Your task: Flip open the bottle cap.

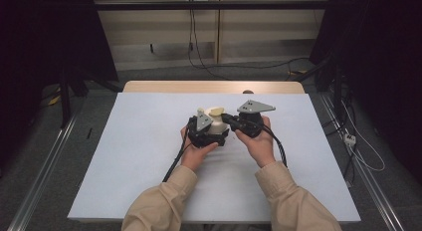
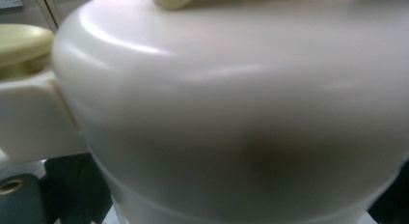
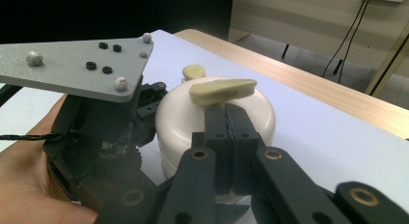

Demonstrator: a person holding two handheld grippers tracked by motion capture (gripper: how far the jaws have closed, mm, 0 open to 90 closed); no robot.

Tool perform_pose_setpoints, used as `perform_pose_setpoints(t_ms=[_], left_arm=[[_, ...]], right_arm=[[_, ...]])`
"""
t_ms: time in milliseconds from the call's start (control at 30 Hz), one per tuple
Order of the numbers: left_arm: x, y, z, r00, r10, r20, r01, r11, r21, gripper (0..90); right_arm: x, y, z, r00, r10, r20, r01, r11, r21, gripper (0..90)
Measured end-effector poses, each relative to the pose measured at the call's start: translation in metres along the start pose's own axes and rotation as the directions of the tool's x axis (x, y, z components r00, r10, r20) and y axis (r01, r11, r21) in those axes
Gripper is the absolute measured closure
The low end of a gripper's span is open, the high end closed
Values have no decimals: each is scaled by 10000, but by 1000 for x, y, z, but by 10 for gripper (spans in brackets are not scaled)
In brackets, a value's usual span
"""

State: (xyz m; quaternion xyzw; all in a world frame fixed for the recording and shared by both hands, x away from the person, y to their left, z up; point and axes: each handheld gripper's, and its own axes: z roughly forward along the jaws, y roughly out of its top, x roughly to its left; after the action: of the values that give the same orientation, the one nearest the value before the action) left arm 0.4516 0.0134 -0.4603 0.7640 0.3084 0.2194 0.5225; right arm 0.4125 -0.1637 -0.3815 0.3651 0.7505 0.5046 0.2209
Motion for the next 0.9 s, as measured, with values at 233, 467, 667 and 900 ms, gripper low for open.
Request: perform_pose_setpoints(t_ms=[233, 467, 667, 900], left_arm=[[0, 0, 0, 10000, 8, -1, -8, 10000, 7, 48], [0, 0, 0, 10000, 15, -8, -15, 10000, 17, 48], [0, 0, 0, 10000, 17, -16, -17, 10000, 22, 48], [0, 0, 0, 10000, 34, -35, -34, 10000, 24, 48]], right_arm=[[0, 1, 1, 10000, 31, -10, -31, 10000, -49, 894], [0, 2, 2, 10000, 74, -32, -74, 10000, -62, 895], [0, 3, 4, 10000, 68, -53, -68, 10000, -69, 895], [1, 6, 5, 10000, 32, -67, -33, 10000, -68, 895]])
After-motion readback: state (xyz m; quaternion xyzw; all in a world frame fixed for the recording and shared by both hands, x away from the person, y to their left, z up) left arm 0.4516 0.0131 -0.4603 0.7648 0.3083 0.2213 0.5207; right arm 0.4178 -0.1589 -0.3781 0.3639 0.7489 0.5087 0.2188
